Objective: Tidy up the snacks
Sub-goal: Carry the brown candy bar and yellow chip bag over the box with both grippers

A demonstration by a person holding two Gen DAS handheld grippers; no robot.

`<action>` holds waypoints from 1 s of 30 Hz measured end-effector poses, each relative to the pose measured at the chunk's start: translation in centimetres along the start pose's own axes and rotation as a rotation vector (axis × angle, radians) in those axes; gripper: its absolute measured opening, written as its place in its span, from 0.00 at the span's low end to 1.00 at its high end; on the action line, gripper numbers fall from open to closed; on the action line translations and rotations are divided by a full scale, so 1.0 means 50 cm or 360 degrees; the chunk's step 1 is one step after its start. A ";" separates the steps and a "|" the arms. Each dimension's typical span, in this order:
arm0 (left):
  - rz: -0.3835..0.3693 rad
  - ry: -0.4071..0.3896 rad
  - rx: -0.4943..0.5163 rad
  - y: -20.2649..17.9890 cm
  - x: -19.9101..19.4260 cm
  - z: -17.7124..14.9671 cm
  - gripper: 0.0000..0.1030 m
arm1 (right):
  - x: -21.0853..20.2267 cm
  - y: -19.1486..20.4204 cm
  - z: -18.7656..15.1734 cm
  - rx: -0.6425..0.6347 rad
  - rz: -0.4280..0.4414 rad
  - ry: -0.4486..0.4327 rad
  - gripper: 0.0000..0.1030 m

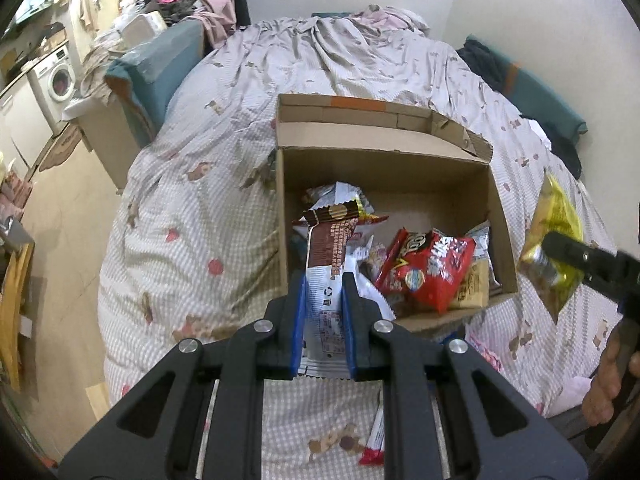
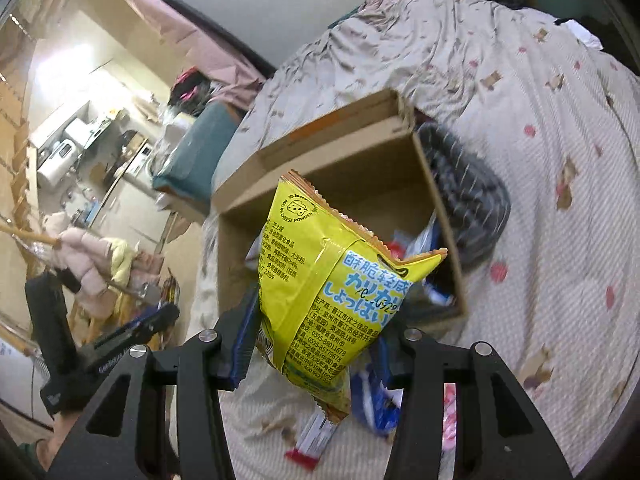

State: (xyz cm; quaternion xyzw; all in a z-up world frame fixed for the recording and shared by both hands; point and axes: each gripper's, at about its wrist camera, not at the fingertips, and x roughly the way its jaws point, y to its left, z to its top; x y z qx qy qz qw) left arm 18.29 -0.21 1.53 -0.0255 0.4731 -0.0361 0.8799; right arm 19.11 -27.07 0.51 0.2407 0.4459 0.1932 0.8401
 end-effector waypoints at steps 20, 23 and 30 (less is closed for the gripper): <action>0.0010 0.0050 0.0146 -0.132 0.170 0.099 0.13 | 0.164 -0.051 0.056 0.0051 -0.0101 0.0136 0.49; 0.0022 0.0058 0.0163 -0.143 0.188 0.109 0.13 | 0.167 -0.065 0.062 0.0083 -0.0094 0.0139 0.49; 0.0052 0.0080 0.0193 -0.168 0.224 0.126 0.13 | 0.174 -0.083 0.068 0.0174 -0.0041 0.0148 0.51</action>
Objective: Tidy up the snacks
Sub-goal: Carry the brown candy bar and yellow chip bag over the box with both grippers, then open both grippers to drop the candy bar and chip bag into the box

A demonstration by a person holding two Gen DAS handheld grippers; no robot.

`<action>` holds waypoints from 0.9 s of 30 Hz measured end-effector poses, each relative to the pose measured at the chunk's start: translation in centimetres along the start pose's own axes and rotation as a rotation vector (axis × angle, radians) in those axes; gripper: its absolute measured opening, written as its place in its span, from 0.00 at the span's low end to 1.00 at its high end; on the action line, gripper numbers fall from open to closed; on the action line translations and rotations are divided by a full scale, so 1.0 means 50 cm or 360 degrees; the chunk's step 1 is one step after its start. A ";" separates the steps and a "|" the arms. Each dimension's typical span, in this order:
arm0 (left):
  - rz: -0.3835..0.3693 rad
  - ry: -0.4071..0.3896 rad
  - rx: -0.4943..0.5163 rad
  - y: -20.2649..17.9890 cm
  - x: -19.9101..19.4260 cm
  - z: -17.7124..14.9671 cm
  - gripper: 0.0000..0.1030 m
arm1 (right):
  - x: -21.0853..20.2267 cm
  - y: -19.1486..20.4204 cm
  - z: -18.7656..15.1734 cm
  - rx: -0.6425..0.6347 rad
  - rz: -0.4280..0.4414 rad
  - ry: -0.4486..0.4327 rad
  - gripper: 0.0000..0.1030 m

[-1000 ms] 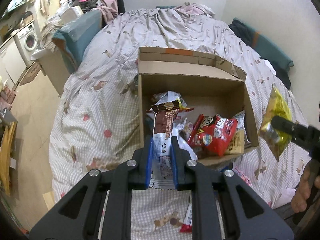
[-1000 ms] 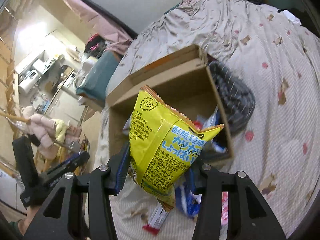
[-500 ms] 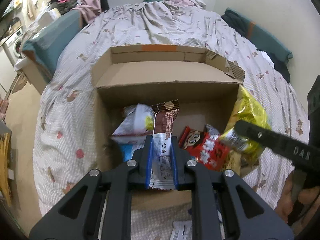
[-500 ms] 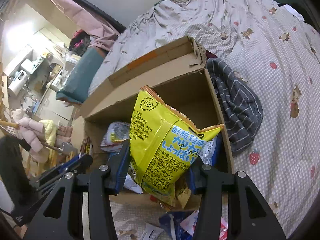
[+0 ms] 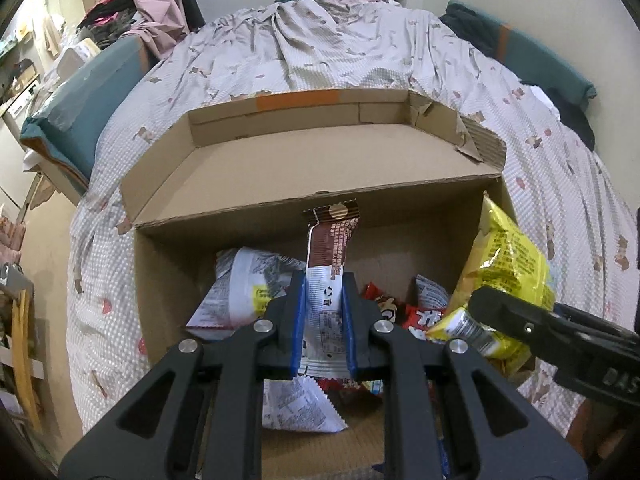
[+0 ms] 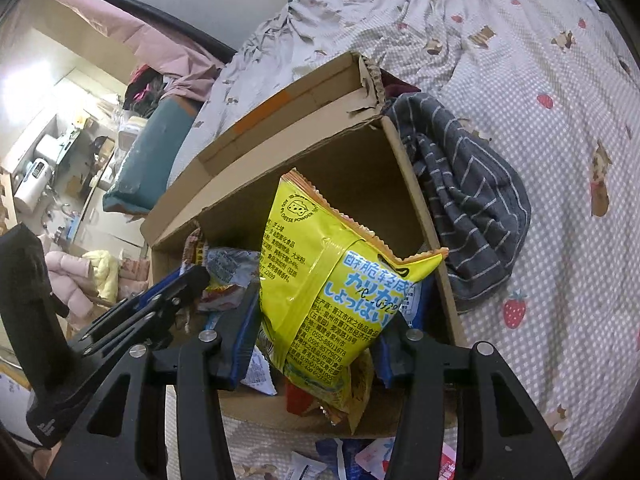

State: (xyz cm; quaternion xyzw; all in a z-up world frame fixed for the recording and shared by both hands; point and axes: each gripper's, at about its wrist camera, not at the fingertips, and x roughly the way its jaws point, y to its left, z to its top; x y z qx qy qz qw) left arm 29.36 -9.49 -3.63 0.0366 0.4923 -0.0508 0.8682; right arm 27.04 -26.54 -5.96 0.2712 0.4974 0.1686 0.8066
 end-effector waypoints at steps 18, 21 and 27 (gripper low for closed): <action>-0.0009 0.0051 -0.0060 0.008 0.016 0.006 0.32 | -0.024 -0.003 0.014 0.0095 0.0105 -0.0073 0.87; 0.0001 -0.0008 -0.0085 0.014 -0.002 -0.002 0.77 | -0.028 -0.002 0.014 0.0081 0.0075 -0.0070 0.88; 0.0025 -0.0037 -0.0093 0.017 -0.025 -0.007 0.83 | -0.039 0.001 0.010 0.0058 0.0072 -0.0079 0.91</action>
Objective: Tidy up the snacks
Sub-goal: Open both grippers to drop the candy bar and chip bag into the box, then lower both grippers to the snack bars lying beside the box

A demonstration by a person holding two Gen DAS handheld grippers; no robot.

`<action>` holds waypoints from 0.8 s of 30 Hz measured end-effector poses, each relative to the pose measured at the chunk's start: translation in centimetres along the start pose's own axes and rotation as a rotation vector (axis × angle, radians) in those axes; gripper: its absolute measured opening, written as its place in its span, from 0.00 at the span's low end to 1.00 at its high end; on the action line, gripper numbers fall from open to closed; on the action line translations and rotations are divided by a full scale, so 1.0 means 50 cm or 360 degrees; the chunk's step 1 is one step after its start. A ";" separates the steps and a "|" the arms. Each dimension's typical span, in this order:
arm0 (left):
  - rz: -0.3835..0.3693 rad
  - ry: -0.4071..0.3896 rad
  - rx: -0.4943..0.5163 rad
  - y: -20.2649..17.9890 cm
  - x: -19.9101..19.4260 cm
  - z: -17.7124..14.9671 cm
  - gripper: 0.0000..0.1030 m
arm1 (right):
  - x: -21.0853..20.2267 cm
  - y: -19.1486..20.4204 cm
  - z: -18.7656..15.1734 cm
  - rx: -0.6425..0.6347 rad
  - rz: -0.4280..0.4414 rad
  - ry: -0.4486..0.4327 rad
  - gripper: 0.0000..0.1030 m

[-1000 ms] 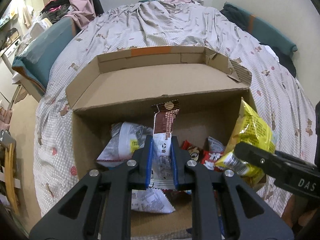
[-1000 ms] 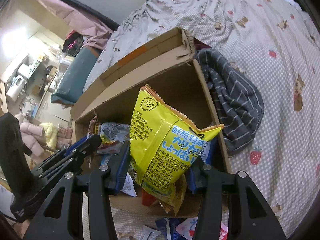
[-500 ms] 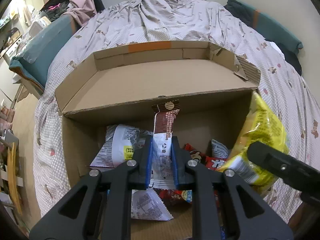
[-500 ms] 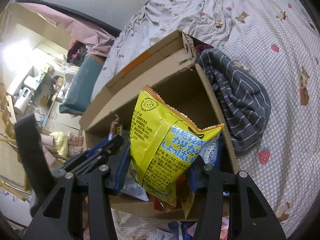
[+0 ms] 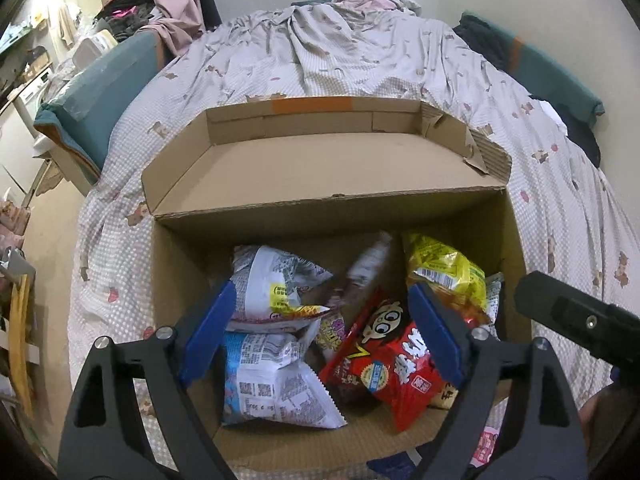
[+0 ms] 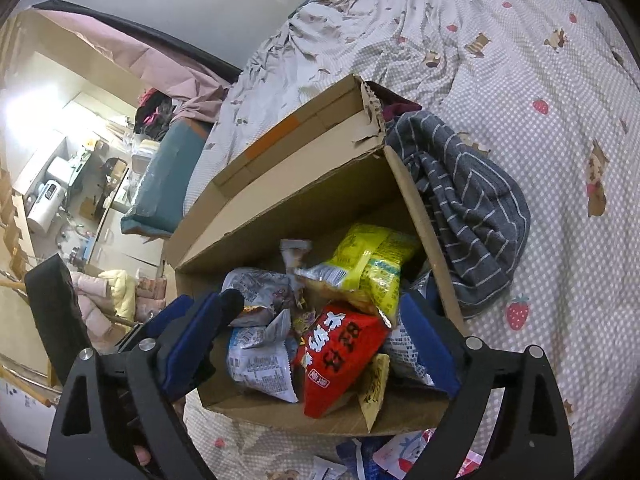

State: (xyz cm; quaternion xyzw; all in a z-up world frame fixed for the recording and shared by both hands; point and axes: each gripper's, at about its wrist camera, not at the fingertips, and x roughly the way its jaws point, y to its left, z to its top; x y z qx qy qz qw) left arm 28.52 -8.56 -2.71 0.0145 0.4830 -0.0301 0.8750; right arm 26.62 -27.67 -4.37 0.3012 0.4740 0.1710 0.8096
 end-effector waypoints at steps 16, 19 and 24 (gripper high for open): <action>-0.0011 -0.0051 -0.0009 0.014 -0.085 -0.041 0.83 | -0.068 0.015 -0.039 -0.0050 -0.0023 -0.0025 0.91; -0.0018 -0.0081 -0.0002 0.020 -0.111 -0.054 0.83 | -0.086 0.023 -0.057 -0.0074 -0.0032 -0.0023 0.91; -0.0038 -0.0183 -0.0008 0.034 -0.168 -0.084 0.83 | -0.114 0.027 -0.101 -0.0124 -0.0064 -0.0008 0.91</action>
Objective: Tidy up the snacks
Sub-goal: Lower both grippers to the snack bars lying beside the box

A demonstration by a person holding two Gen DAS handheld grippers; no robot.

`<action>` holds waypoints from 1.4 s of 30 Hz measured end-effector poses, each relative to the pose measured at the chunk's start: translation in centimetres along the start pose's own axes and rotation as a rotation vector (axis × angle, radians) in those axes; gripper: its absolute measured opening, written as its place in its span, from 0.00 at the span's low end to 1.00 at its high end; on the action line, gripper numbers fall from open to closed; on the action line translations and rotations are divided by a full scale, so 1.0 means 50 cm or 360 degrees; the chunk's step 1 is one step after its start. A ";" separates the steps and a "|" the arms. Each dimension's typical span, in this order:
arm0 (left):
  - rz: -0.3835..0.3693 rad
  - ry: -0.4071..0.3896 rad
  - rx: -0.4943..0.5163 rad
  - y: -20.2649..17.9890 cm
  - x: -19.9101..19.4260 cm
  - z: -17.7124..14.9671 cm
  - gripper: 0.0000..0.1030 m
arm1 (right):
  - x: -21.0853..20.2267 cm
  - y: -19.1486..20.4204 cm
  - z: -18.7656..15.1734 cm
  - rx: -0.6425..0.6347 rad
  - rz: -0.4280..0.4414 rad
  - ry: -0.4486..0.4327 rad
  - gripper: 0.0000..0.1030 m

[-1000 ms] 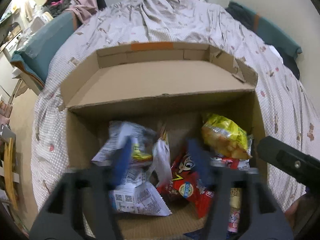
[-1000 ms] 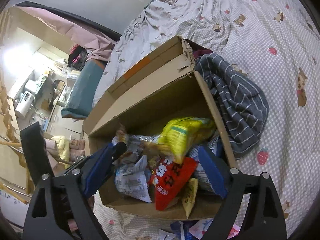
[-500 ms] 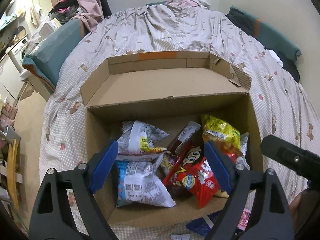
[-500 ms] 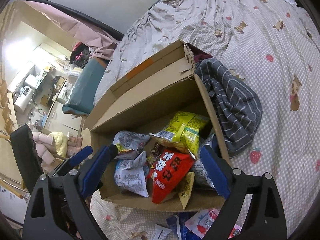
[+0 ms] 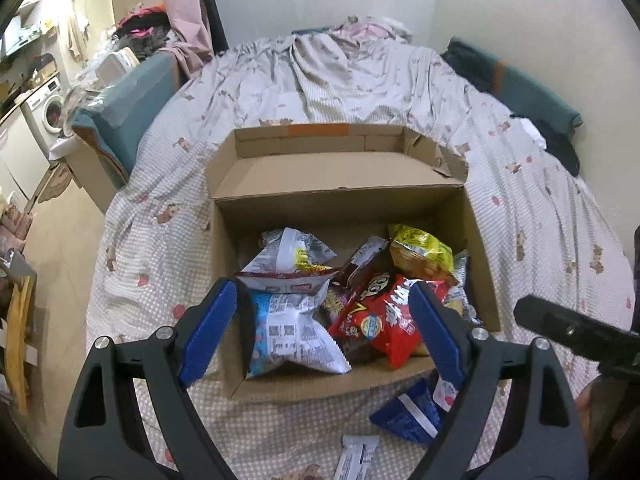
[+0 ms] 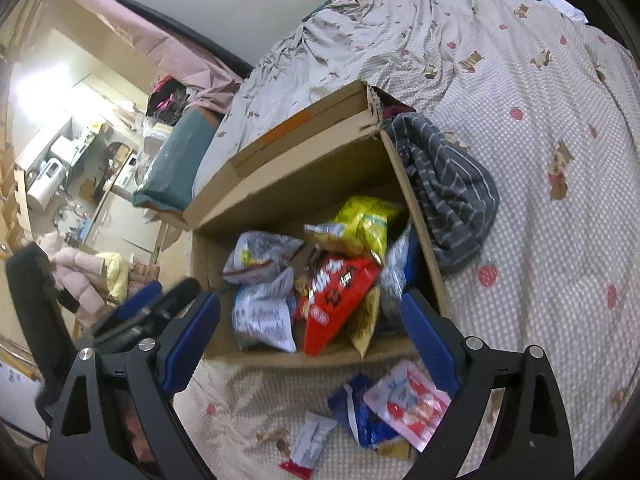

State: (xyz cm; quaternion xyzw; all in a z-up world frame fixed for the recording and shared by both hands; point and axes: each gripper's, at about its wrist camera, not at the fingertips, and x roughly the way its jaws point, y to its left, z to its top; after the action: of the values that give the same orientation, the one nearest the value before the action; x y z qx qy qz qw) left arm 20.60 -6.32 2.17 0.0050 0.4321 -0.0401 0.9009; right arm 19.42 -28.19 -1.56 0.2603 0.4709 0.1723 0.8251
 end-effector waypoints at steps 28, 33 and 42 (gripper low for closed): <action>-0.0139 0.0199 -0.0222 0.079 -0.007 -0.215 0.93 | -0.062 -0.077 -0.172 0.0138 -0.0226 0.0096 0.91; -0.0241 0.0510 -0.0147 0.039 0.067 -0.270 0.93 | -0.048 -0.094 -0.177 0.0179 -0.0274 0.0127 0.91; -0.0210 0.0791 0.0222 -0.073 0.157 -0.374 0.60 | -0.014 -0.117 -0.194 0.0201 -0.0353 0.0295 0.91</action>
State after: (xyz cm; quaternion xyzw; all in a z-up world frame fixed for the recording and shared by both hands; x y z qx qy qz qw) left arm 10.66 -9.68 -15.58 0.0485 0.6358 -0.1261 0.7600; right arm 10.87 -30.67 -8.61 0.2410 0.5809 0.0736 0.7740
